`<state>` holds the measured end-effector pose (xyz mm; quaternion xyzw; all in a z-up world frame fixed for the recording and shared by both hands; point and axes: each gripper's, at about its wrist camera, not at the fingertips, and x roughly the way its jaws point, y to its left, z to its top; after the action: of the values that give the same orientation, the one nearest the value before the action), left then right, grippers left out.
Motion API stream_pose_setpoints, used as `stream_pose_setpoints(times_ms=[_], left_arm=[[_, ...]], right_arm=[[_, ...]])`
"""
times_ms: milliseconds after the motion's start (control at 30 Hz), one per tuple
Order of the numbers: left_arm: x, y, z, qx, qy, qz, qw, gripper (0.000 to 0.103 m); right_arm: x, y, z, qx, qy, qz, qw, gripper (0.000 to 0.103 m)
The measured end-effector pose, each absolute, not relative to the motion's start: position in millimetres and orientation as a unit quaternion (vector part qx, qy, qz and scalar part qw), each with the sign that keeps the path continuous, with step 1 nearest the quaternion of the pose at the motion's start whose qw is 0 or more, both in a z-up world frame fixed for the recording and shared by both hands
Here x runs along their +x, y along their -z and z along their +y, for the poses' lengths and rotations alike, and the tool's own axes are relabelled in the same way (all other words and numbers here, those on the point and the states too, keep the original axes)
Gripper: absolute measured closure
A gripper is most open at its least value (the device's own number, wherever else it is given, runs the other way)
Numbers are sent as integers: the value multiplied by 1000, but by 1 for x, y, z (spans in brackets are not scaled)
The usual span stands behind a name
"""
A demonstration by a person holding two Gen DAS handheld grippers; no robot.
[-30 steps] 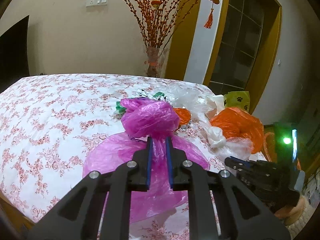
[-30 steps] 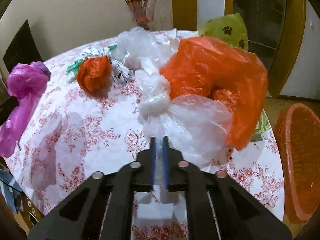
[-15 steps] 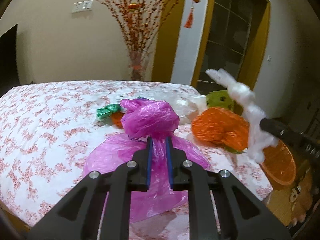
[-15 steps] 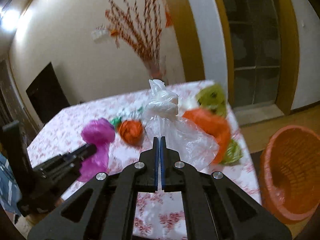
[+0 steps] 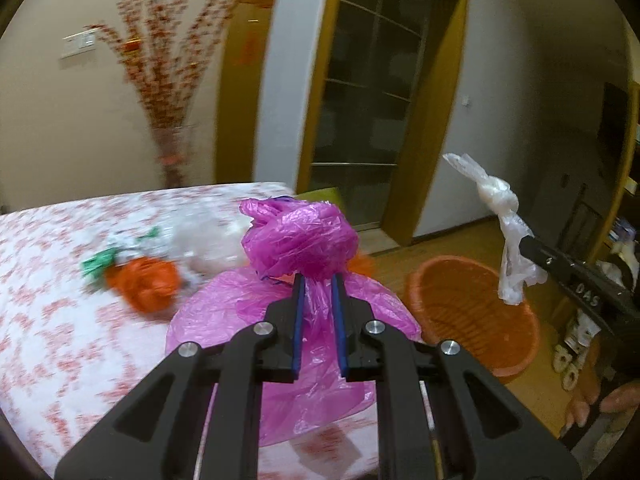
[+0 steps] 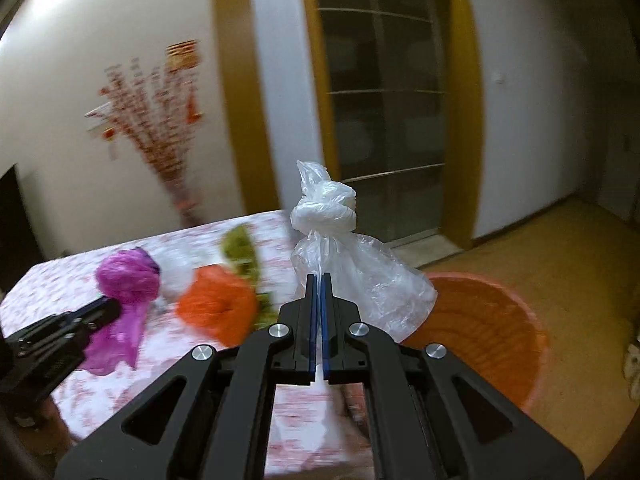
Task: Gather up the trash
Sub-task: 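Grasp the tied white bag with the right tool while the left tool holds the pink bag, then lower both bags into the wastebasket and open both tools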
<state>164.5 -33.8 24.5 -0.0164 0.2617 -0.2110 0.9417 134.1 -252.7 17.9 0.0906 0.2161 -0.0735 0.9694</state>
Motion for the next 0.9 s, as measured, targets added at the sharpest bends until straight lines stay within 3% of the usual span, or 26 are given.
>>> stream_pose_setpoints(times_ms=[400,900], left_arm=[[165,-26,-141,-5,322,259,911,89],[185,2,-217,10,374,292,880,89]], right_arm=[[108,-8,-330,125,163,208,956,102],[109,17,-368,163,165,225,946,102]])
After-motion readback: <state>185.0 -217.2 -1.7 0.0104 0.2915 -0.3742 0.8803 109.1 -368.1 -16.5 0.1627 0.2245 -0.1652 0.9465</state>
